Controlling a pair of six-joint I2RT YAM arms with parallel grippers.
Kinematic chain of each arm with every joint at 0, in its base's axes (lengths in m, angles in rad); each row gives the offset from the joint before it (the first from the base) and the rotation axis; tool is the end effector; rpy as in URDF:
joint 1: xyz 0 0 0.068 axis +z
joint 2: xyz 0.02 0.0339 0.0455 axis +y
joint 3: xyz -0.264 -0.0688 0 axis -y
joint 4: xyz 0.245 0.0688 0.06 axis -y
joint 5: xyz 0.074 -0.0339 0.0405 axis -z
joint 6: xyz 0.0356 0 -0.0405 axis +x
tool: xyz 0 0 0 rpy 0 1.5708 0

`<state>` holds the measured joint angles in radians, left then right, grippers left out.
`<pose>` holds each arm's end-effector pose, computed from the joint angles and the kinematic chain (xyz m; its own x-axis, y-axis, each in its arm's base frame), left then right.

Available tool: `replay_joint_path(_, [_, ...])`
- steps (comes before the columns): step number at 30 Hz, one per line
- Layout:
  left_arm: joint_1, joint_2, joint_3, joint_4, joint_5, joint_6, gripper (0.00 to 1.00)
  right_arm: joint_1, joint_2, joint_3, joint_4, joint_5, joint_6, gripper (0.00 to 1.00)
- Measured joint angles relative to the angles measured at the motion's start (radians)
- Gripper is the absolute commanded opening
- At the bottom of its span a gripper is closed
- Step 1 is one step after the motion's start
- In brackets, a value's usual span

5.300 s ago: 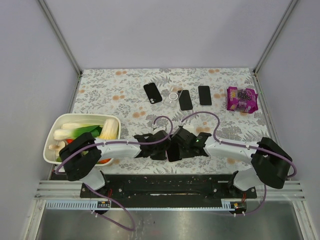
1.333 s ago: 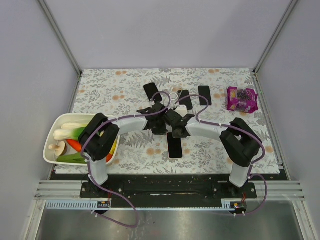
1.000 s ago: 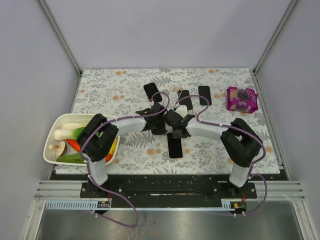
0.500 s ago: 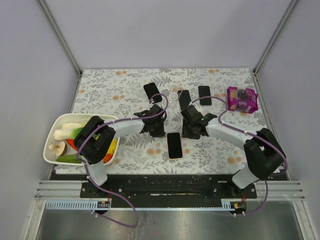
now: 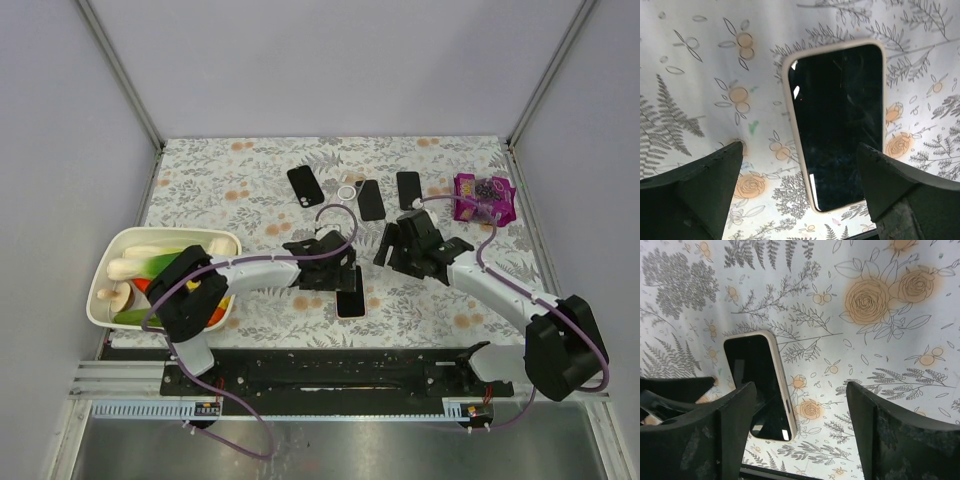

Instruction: Put the phone into the phone case

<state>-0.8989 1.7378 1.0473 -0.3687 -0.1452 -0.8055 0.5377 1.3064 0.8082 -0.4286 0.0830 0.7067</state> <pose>0.2184 -0.2664 0.1688 -0.9027 -0.0114 -0.4301 0.1145 0.9572 -0.2657 0.2254 0.1309 0.2164 -0.8260 0.2608 -0.4997 0.0903 0.9363 0.3394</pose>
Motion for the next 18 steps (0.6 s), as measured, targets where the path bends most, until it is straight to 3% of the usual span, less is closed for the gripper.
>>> replay_joint_path(8, [-0.097, 0.035, 0.076, -0.063, -0.072, -0.015, 0.99, -0.057, -0.091, -0.031, 0.041, -0.011, 0.001, 0.87])
replay_joint_path(18, [-0.142, 0.129, 0.166, -0.118, -0.116, -0.015, 0.99, -0.076, -0.137, -0.073, 0.049, -0.025, 0.004, 0.87])
